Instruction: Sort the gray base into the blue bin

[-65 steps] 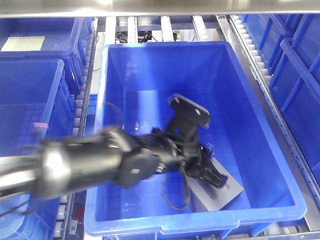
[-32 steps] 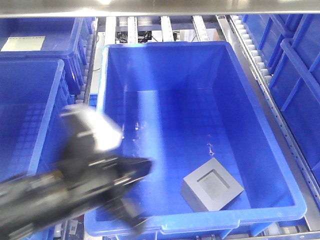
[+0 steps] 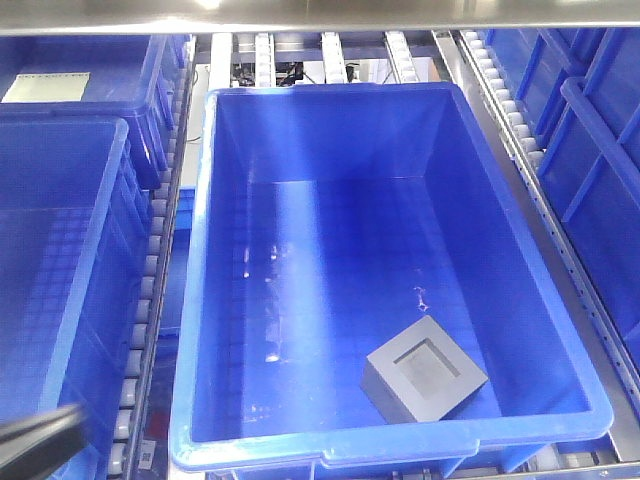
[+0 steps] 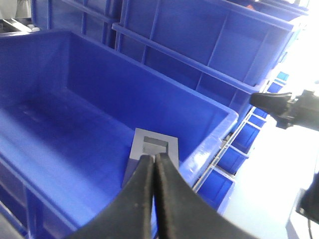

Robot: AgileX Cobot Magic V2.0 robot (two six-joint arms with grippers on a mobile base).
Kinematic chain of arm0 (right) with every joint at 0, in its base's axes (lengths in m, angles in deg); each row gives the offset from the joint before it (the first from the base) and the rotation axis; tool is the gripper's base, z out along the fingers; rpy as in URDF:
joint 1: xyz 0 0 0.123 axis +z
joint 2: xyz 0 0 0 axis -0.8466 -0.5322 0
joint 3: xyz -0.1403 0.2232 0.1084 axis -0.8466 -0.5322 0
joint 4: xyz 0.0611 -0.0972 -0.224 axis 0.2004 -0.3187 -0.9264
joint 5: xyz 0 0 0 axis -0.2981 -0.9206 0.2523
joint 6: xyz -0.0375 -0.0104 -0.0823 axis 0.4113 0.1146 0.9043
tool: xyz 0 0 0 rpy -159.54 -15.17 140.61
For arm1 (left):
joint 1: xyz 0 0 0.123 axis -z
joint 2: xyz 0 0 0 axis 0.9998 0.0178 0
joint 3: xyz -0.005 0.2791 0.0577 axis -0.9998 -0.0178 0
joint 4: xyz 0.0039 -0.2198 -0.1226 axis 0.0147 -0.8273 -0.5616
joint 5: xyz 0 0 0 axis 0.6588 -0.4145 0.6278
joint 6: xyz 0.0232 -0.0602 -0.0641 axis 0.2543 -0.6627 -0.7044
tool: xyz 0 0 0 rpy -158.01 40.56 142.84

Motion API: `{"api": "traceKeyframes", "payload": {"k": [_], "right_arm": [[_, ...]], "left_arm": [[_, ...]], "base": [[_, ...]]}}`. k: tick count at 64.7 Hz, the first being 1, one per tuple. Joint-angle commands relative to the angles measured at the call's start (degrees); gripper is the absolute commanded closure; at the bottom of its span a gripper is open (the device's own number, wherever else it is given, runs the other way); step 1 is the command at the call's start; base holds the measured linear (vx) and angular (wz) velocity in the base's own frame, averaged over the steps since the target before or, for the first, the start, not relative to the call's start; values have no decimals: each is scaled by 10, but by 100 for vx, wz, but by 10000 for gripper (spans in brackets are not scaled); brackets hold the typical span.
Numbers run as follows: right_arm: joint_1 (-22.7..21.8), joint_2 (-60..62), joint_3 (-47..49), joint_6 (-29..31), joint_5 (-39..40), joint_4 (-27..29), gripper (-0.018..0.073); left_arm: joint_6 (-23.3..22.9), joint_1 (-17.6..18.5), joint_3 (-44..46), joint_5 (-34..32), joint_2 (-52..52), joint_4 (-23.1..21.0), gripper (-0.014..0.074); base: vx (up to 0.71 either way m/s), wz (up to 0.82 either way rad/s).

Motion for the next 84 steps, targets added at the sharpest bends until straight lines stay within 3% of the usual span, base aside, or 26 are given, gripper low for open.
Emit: {"api": "traceKeyframes", "payload": {"k": [1,13,62,74,84], "right_arm": [[0,0,0,5,43,-3,564],[0,0,0,5,43,-3,564],[0,0,0,5,43,-3,564],[0,0,0,5,43,-3,564],[0,0,0,5,43,-3,564]], "left_arm": [[-4,2,12,-1,-44,-4,603],[-4,2,12,19,-103,-4,603],[3,2,7,8,-102,2,603],[86,2,7,8,-102,-40,603],[86,2,7,8,-102,-33,603]], "base": [[0,0],[0,0],[0,0],[0,0],[0,0]]}}
